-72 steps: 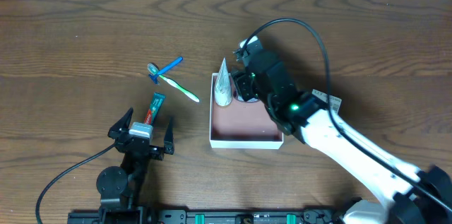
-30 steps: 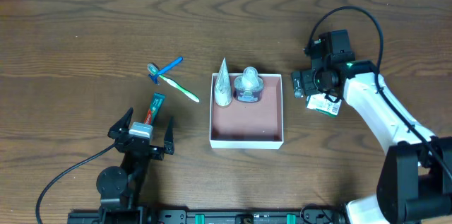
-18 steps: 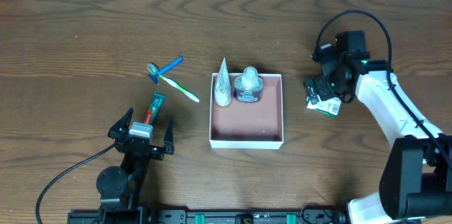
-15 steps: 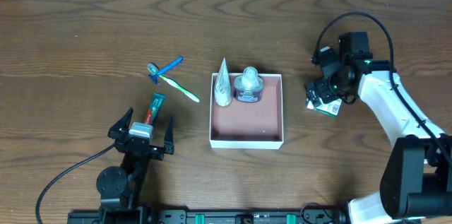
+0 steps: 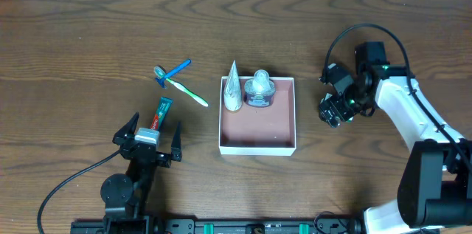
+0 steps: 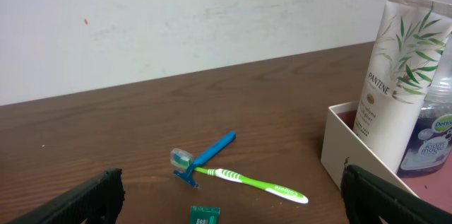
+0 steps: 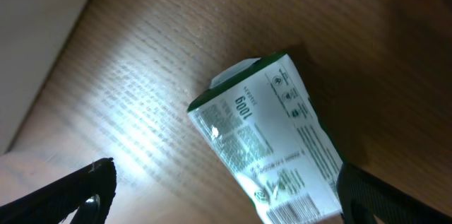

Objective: Pack container
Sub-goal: 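Lower the right gripper onto the green soap bar box and grasp it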

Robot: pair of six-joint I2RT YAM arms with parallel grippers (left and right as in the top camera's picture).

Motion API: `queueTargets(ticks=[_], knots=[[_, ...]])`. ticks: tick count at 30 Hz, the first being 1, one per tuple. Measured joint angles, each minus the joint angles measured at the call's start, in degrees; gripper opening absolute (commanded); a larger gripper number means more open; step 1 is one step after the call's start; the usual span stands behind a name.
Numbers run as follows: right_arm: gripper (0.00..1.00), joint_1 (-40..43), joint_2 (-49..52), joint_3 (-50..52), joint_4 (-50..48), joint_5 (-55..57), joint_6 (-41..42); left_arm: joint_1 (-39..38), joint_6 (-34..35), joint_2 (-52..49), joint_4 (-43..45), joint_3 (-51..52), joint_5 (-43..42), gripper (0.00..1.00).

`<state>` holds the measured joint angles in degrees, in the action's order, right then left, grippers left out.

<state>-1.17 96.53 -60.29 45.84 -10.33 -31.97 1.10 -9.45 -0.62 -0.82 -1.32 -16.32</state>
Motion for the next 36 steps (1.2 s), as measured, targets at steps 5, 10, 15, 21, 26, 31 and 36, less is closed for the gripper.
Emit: queueTargets(ticks=[5, 10, 15, 21, 26, 31, 36], knots=[[0.99, 0.4, 0.6, 4.0, -6.0, 0.0, -0.7, 0.0, 0.0, 0.0, 0.0, 0.0, 0.0, 0.98], [0.99, 0.4, 0.6, 5.4, -9.3, -0.1, -2.7, 0.0, 0.0, 0.0, 0.0, 0.0, 0.0, 0.98], [0.99, 0.5, 0.6, 6.5, -11.1, 0.3, -4.4, 0.0, 0.0, 0.0, 0.0, 0.0, 0.0, 0.98], [0.99, 2.1, 0.6, 8.4, -13.5, 2.9, -5.0, 0.0, 0.0, 0.0, 0.0, 0.0, 0.0, 0.98], [0.96, 2.9, 0.6, 8.7, -15.4, 4.8, -4.6, 0.0, 0.0, 0.0, 0.0, 0.0, 0.0, 0.98], [0.88, 2.9, 0.6, 8.7, -19.0, 5.0, 1.2, 0.0, 0.0, 0.0, 0.0, 0.0, 0.0, 0.98], [0.68, 3.0, 0.6, 8.7, -18.9, 2.5, 7.2, 0.0, 0.0, 0.0, 0.0, 0.0, 0.0, 0.98]])
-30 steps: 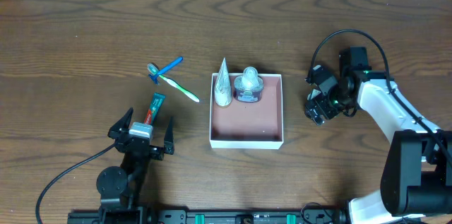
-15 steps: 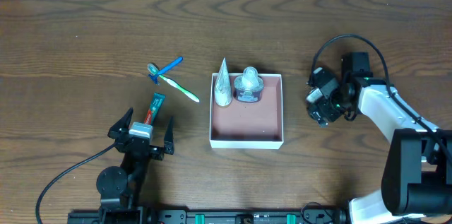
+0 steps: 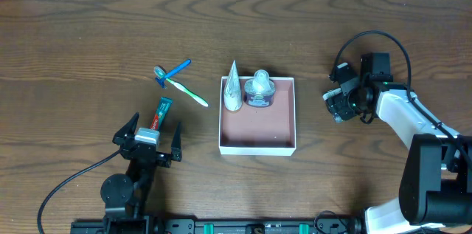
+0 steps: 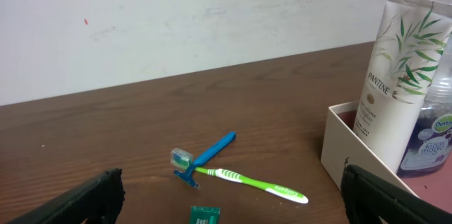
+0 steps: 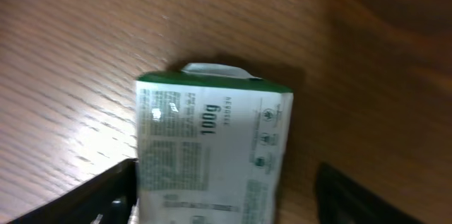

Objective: Pack container
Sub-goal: 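Lower the right gripper onto the green soap bar box and grasp it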

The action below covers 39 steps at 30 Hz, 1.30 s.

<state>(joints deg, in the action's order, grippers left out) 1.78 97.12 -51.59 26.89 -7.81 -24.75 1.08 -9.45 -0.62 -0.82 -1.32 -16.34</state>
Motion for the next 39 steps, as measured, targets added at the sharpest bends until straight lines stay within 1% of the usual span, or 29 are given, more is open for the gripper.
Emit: queueTargets(ticks=[2, 8, 12, 15, 20, 22, 25, 28, 34, 37, 39], knots=[[0.59, 0.0, 0.0, 0.0, 0.3, -1.9, 2.1, 0.0, 0.0, 0.0, 0.0, 0.0, 0.0, 0.98], [0.59, 0.0, 0.0, 0.0, 1.1, -6.6, 8.8, 0.0, 0.0, 0.0, 0.0, 0.0, 0.0, 0.98], [0.56, 0.0, 0.0, 0.0, 2.1, -7.9, 10.9, 0.0, 0.0, 0.0, 0.0, 0.0, 0.0, 0.98], [0.59, 0.0, 0.0, 0.0, 3.4, -8.3, 11.8, 0.0, 0.0, 0.0, 0.0, 0.0, 0.0, 0.98], [0.72, 0.0, 0.0, 0.0, 4.1, -8.5, 12.3, 0.0, 0.0, 0.0, 0.0, 0.0, 0.0, 0.98], [0.76, 0.0, 0.0, 0.2, 2.8, -8.5, 11.4, 0.0, 0.0, 0.0, 0.0, 0.0, 0.0, 0.98], [0.79, -0.4, 0.0, 0.6, 0.4, -8.4, 10.0, 0.0, 0.0, 0.0, 0.0, 0.0, 0.0, 0.98], [0.8, -1.1, 0.0, 1.0, -1.1, -7.3, 8.9, 0.0, 0.0, 0.0, 0.0, 0.0, 0.0, 0.98], [0.74, -2.2, 0.3, 1.2, -1.3, -4.5, 5.7, 0.0, 0.0, 0.0, 0.0, 0.0, 0.0, 0.98], [0.66, -2.2, 0.7, 1.2, -1.1, -1.9, 4.7, 0.0, 0.0, 0.0, 0.0, 0.0, 0.0, 0.98], [0.64, -2.2, 0.8, 1.2, -0.8, 0.2, 4.3, 0.0, 0.0, 0.0, 0.0, 0.0, 0.0, 0.98]])
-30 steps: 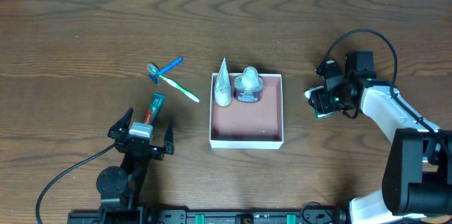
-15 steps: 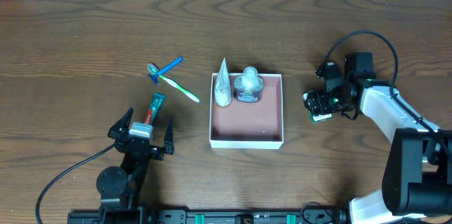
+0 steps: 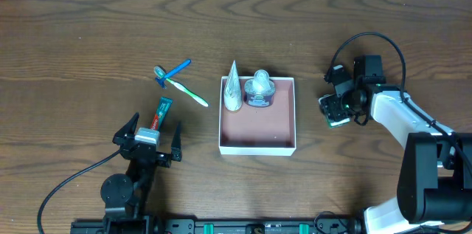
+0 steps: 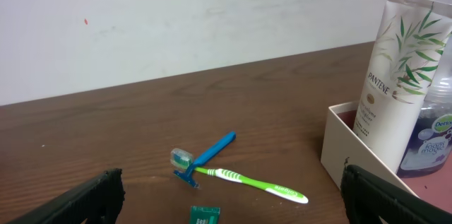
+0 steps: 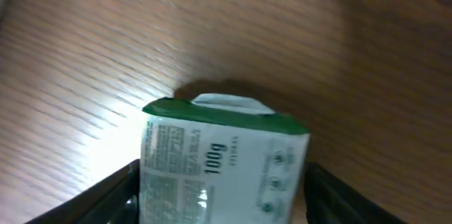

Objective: Pack container
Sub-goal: 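Lower the right gripper onto the green soap bar box and grasp it, then lift the soap bar box into the box and drop it flat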

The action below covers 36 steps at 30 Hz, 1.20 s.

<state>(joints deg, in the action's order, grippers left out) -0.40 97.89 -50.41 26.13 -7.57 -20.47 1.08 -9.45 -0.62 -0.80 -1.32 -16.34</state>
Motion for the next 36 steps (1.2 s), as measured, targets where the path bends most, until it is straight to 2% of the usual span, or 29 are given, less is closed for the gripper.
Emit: queueTargets(ticks=[4, 7, 10, 14, 17, 19, 26, 29, 36], knots=[[0.56, 0.0, 0.0, 0.0, 0.1, 3.6, -0.5, 0.0, 0.0, 0.0, 0.0, 0.0, 0.0, 0.98], [0.36, 0.0, 0.0, 0.0, 0.0, 4.6, -1.0, 0.0, 0.0, 0.0, 0.0, 0.0, 0.0, 0.98], [0.27, 0.0, 0.0, 0.0, -0.2, 4.9, -0.8, 0.0, 0.0, 0.0, 0.0, 0.0, 0.0, 0.98], [0.26, 0.0, 0.0, 0.0, -0.5, 5.0, 2.0, 0.0, 0.0, 0.0, 0.0, 0.0, 0.0, 0.98], [0.21, 0.0, 0.0, 0.0, -1.2, 4.3, 4.9, 0.0, 0.0, 0.0, 0.0, 0.0, 0.0, 0.98], [0.18, 0.0, 0.0, 0.0, -1.6, 3.2, 7.2, 0.0, 0.0, 0.0, 0.0, 0.0, 0.0, 0.98], [0.14, 0.0, 0.0, 0.0, -1.9, 0.9, 17.1, 0.0, 0.0, 0.0, 0.0, 0.0, 0.0, 0.98], [0.14, 0.0, 0.0, 0.0, -2.0, -2.0, 19.3, 0.0, 0.0, 0.0, 0.0, 0.0, 0.0, 0.98], [0.06, 0.0, 0.0, 0.0, -2.9, -13.6, 21.7, 0.0, 0.0, 0.0, 0.0, 0.0, 0.0, 0.98]])
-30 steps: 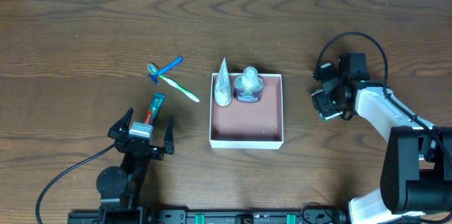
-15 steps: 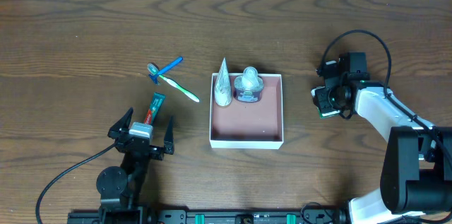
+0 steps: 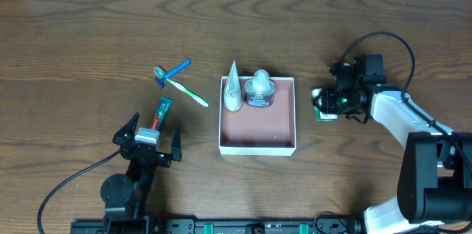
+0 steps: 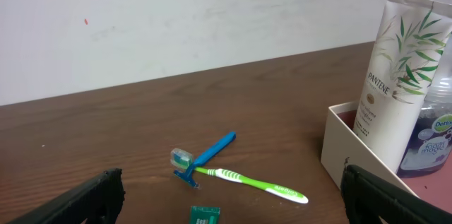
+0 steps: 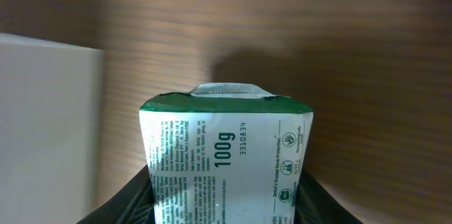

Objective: Pack container
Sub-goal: 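Lift the soap bar box into the box and drop it flat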

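The white box container point(image 3: 257, 146) holds an upright Pantene tube point(image 3: 234, 86) and a blue bottle point(image 3: 259, 88). My right gripper point(image 3: 325, 105) is shut on a green and white 100 g pack point(image 5: 224, 155), just right of the container's right wall point(image 5: 46, 121). Whether the pack is off the table cannot be told. My left gripper point(image 3: 151, 136) rests open near the front edge, nothing between its fingers point(image 4: 95, 196). A green and red toothpaste tube point(image 3: 159, 114) lies just ahead of it. Farther on are a green toothbrush point(image 4: 251, 183) and a blue razor point(image 4: 208, 155).
The right arm's black cable point(image 3: 376, 42) loops above the wrist. Bare brown tabletop point(image 3: 88, 27) surrounds the container. The front half of the container floor point(image 3: 258, 127) is bare red.
My right gripper, then spread on either side of the pack, is now shut on it. It has turned and shifted left, close to the container's right wall. The left arm is unchanged.
The right gripper first stood open over the pack lying on the table right of the container. It then sat closer, with the pack between its fingers. Now it is shut on the pack beside the container wall. The left gripper stayed open throughout.
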Robot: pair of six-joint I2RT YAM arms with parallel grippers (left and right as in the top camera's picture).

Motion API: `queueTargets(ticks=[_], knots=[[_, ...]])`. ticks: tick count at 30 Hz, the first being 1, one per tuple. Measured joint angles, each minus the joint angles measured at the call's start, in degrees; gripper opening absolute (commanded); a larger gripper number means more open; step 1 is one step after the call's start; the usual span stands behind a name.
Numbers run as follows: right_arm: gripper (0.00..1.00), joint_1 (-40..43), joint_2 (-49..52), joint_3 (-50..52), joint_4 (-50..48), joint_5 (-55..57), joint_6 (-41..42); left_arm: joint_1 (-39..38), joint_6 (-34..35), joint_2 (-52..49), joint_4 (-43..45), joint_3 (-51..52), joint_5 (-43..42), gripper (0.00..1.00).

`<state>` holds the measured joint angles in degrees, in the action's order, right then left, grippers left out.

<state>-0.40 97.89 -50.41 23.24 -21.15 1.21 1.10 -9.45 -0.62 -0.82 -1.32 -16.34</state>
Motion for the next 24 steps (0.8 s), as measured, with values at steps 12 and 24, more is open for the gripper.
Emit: queueTargets(ticks=[12, 24], knots=[[0.04, 0.0, -3.0, -0.2, -4.2, -18.6, 4.5, 0.0, 0.0, 0.0, 0.0, 0.0, 0.0, 0.98], [0.04, 0.1, -16.7, -0.5, -7.2, -24.2, 10.5, 0.0, 0.0, 0.0, 0.0, 0.0, 0.0, 0.98]])
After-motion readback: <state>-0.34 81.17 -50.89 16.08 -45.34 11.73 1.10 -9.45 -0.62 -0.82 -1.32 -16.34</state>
